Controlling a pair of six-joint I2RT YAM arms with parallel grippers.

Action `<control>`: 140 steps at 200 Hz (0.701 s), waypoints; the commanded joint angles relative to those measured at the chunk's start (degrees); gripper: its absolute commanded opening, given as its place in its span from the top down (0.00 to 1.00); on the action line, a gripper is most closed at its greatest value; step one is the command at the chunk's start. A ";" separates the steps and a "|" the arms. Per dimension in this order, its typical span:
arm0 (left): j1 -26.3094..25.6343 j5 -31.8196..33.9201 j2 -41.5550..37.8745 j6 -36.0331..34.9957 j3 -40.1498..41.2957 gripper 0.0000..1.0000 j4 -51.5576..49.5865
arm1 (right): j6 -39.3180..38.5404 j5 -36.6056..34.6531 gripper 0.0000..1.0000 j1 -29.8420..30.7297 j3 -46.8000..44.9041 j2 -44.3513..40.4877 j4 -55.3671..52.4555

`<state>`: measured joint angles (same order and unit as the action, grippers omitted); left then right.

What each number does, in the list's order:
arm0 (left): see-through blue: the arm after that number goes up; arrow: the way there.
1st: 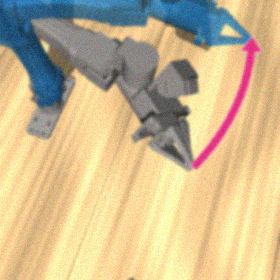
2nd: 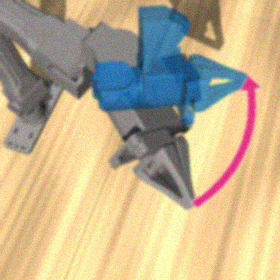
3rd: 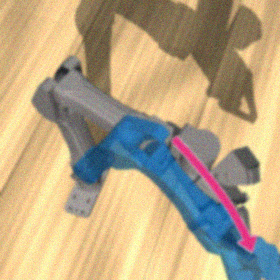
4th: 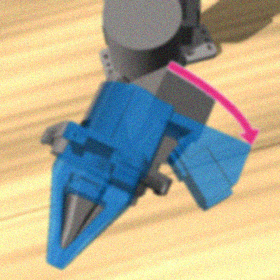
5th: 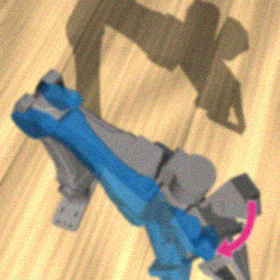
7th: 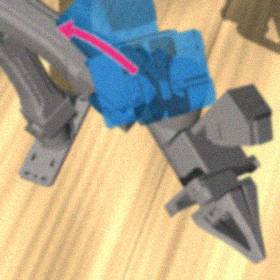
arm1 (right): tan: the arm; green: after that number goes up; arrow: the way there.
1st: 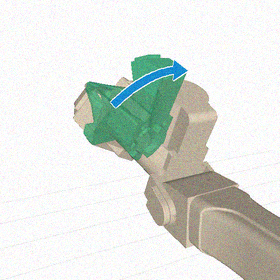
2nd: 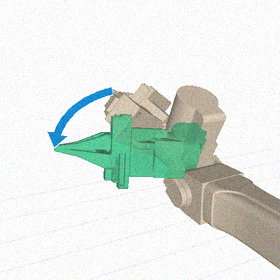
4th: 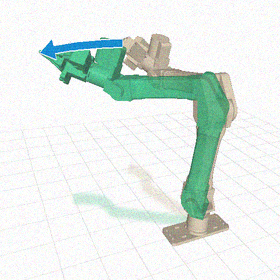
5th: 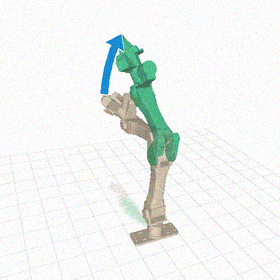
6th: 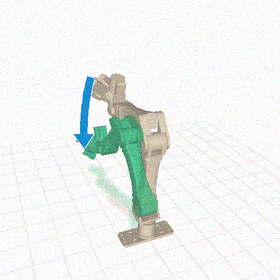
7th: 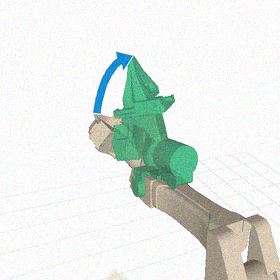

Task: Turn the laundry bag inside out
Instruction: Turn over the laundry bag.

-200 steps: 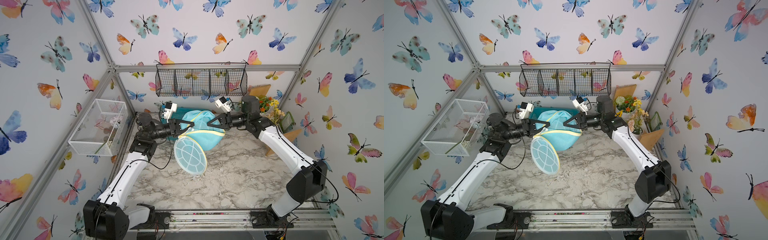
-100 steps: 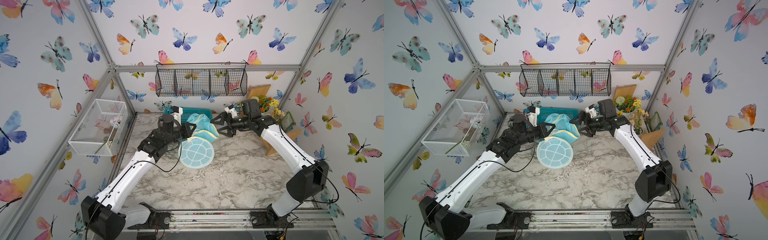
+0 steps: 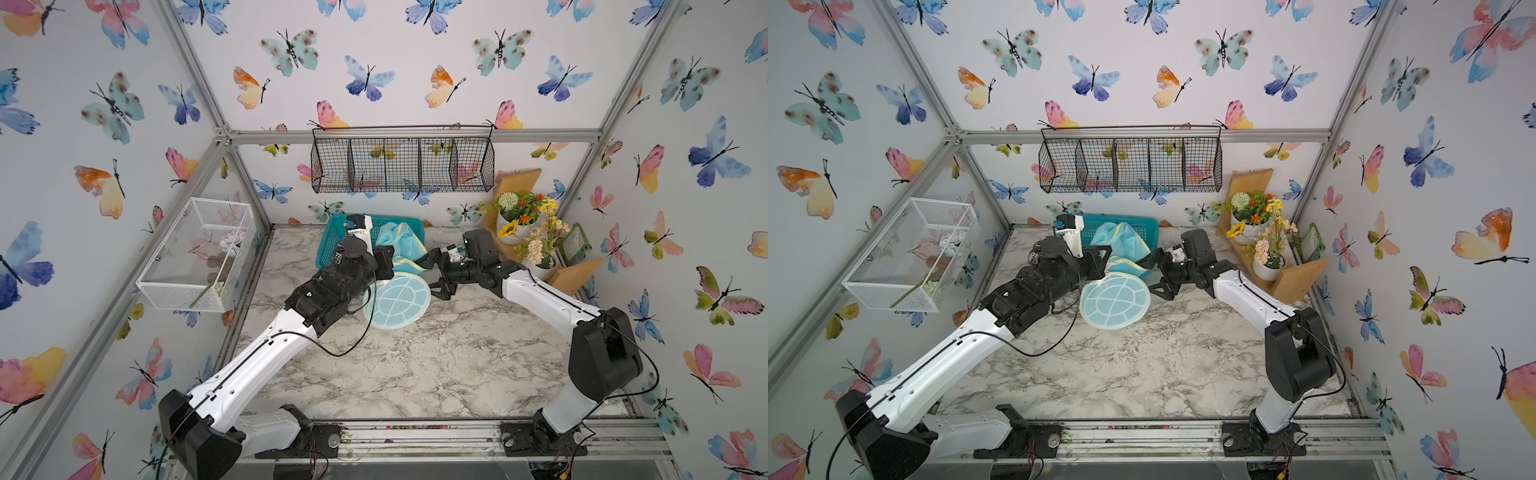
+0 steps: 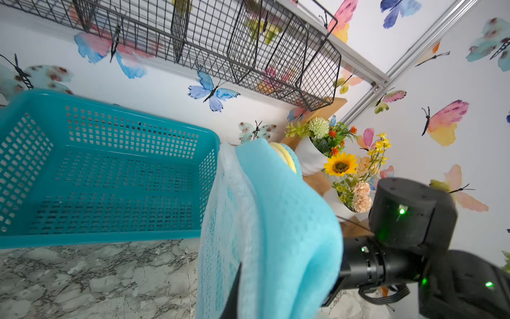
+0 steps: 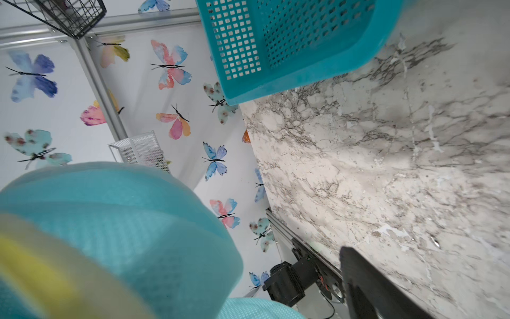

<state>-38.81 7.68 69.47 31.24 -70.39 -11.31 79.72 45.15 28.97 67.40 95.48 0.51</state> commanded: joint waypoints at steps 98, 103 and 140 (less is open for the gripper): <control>0.35 -3.12 -2.64 4.44 2.15 1.00 9.62 | 19.58 8.33 0.07 4.14 3.80 6.26 44.44; 0.36 -3.26 -2.59 4.35 1.87 1.00 9.81 | 19.26 8.46 0.07 4.60 4.03 6.55 44.16; 0.39 -2.72 -2.68 2.66 -0.54 1.00 8.96 | 9.98 9.36 0.07 5.66 4.94 6.00 28.21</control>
<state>-38.46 7.09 67.40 34.70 -67.92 -4.43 97.41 51.37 33.89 71.00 102.06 40.34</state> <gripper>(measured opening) 0.094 0.928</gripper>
